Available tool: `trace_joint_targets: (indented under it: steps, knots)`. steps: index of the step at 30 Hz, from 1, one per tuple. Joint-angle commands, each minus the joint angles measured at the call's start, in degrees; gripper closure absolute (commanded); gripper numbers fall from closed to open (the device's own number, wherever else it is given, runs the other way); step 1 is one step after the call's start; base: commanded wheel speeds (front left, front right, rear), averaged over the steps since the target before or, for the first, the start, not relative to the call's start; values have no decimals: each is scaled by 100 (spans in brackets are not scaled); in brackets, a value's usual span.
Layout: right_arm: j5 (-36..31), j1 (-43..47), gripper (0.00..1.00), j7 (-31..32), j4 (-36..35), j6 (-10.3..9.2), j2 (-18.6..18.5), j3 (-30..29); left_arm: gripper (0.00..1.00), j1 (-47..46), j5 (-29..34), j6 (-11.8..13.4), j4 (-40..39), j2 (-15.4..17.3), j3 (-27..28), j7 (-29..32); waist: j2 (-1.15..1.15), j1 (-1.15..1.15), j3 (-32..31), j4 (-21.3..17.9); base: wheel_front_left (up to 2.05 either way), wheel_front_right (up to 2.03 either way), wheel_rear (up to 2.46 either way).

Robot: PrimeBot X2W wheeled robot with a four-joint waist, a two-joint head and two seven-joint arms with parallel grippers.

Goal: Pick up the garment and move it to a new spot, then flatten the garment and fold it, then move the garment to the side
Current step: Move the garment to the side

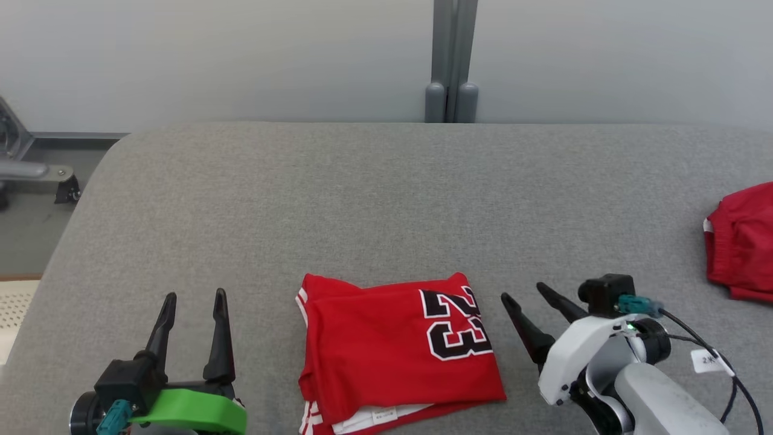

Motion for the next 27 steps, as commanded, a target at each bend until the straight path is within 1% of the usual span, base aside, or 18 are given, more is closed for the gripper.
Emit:
trace_joint_targets:
  steps: [1,4,9,12,16,17,18,19,20,24,27]
  knots:
    - [170,-148,0,145,141,-7,22,128,0,-29,61,-23,27,5,6,-14,0,0,36,222,0,0,0]
    - [468,-399,0,557,615,-7,55,374,0,-41,75,-34,61,-1,4,-14,0,0,50,454,0,0,0]
    - [853,-616,0,861,1205,-6,160,687,0,-68,99,-42,84,-7,12,-13,0,0,94,784,0,0,0]
    - [1075,-659,0,1030,1505,-6,205,842,0,-71,102,-49,99,-11,10,-13,0,0,120,910,0,0,0]
    - [1294,-644,0,1458,2035,-9,235,1005,0,-103,97,-57,138,-14,47,-13,0,0,145,992,0,0,0]
    - [1347,-660,8,1523,2153,-10,254,1017,0,-107,100,-59,141,-15,58,-13,0,0,152,998,0,0,0]
    - [1369,-681,45,1545,2199,-10,270,1042,0,-109,101,-58,143,-15,68,-13,0,0,153,996,0,0,0]
    - [1398,-711,71,1496,2235,-10,283,1053,0,-103,105,-60,143,-16,88,-13,0,0,152,985,0,0,0]
    - [1424,-758,100,1431,2244,-10,287,1052,0,-95,106,-62,141,-16,108,-13,0,0,148,970,0,0,0]
    - [1445,-1047,100,872,2153,-9,269,996,0,-113,140,-67,143,-16,138,-13,0,0,109,847,0,0,0]
    - [1471,-1262,100,464,2079,-9,260,980,0,-122,151,-76,140,-17,106,-13,0,0,64,685,0,0,0]
